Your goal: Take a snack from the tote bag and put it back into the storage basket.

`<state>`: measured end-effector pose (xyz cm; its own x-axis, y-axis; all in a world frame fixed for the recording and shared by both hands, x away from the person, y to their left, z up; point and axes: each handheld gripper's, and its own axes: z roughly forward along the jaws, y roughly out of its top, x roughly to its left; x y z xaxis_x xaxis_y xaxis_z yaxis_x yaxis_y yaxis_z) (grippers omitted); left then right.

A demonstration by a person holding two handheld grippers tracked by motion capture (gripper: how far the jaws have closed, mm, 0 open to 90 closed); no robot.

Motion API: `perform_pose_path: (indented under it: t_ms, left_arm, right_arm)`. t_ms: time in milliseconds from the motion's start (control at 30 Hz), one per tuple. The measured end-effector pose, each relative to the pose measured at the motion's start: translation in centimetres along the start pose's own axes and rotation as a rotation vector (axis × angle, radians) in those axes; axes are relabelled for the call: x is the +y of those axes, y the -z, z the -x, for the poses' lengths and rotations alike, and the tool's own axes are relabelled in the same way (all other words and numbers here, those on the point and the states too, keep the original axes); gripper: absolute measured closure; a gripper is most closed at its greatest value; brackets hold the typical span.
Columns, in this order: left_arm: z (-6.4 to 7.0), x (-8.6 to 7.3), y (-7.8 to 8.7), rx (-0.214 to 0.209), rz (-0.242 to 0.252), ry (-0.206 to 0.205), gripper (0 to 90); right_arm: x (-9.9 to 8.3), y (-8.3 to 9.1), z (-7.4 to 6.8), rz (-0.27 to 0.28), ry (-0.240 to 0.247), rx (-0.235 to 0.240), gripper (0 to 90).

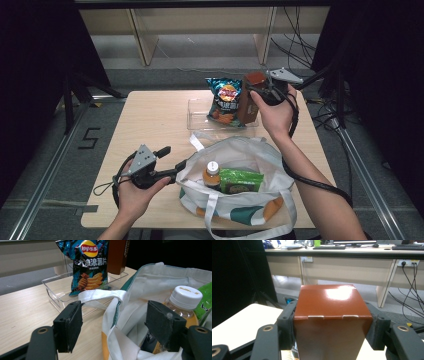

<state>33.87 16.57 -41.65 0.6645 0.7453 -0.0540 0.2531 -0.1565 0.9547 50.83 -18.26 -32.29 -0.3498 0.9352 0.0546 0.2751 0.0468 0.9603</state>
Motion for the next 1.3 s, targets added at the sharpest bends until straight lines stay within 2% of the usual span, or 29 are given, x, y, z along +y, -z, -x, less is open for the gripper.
perform_pose_path:
  t_ms: [167, 233, 267, 400, 500, 600, 667, 800, 967, 1100, 1200, 1233, 1300]
  left_arm:
    - [-0.1, 0.0, 0.1, 0.004, 0.004, 0.003, 29.2]
    - [-0.1, 0.0, 0.2, 0.005, 0.006, 0.005, 29.2]
    - [-0.1, 0.0, 0.2, 0.004, 0.006, 0.003, 29.1]
    - [-0.1, 0.0, 0.1, 0.003, 0.005, 0.004, 29.2]
    - [-0.1, 0.0, 0.1, 0.003, 0.008, 0.005, 29.2]
    - [-0.1, 0.0, 0.1, 0.003, 0.006, 0.003, 29.2]
    - [-0.1, 0.0, 0.1, 0.005, 0.007, 0.005, 29.2]
    - [-0.2, 0.1, 0.2, 0.004, 0.007, 0.002, 29.2]
    - [-0.1, 0.0, 0.1, 0.003, 0.007, 0.002, 29.2]
    - [-0.2, 0.0, 0.2, 0.003, 0.006, 0.003, 29.1]
    - [-0.1, 0.1, 0.2, 0.003, 0.007, 0.002, 29.2]
    - [-0.1, 0.1, 0.2, 0.004, 0.007, 0.001, 29.2]
    - [-0.1, 0.1, 0.2, 0.003, 0.006, 0.000, 29.1]
  right_arm:
    - [-0.1, -0.4, -0.2, 0.002, -0.018, -0.007, 39.1]
    - [-0.1, -0.4, -0.2, -0.005, -0.011, -0.017, 39.1]
    - [-0.2, -0.5, -0.1, -0.002, 0.011, -0.023, 39.2]
    - [-0.3, -0.7, -0.3, -0.015, -0.013, -0.031, 39.1]
    - [-0.6, -1.0, -0.3, -0.011, 0.005, -0.036, 39.1]
    - [-0.7, -1.2, -0.5, -0.019, -0.018, -0.037, 39.1]
    - [-0.9, -1.3, -0.2, -0.023, 0.005, -0.039, 39.1]
    - [-1.1, -1.6, -0.2, -0.027, -0.018, -0.049, 39.1]
    - [-1.5, -1.9, 0.1, -0.040, -0.006, -0.051, 39.1]
    - [-1.7, -2.1, -0.1, -0.041, -0.025, -0.051, 39.1]
    - [-1.9, -2.2, 0.1, -0.041, -0.005, -0.059, 39.1]
    - [-2.0, -2.2, -0.1, -0.041, -0.031, -0.059, 39.0]
    - [-2.1, -2.2, 0.1, -0.050, 0.002, -0.063, 39.1]
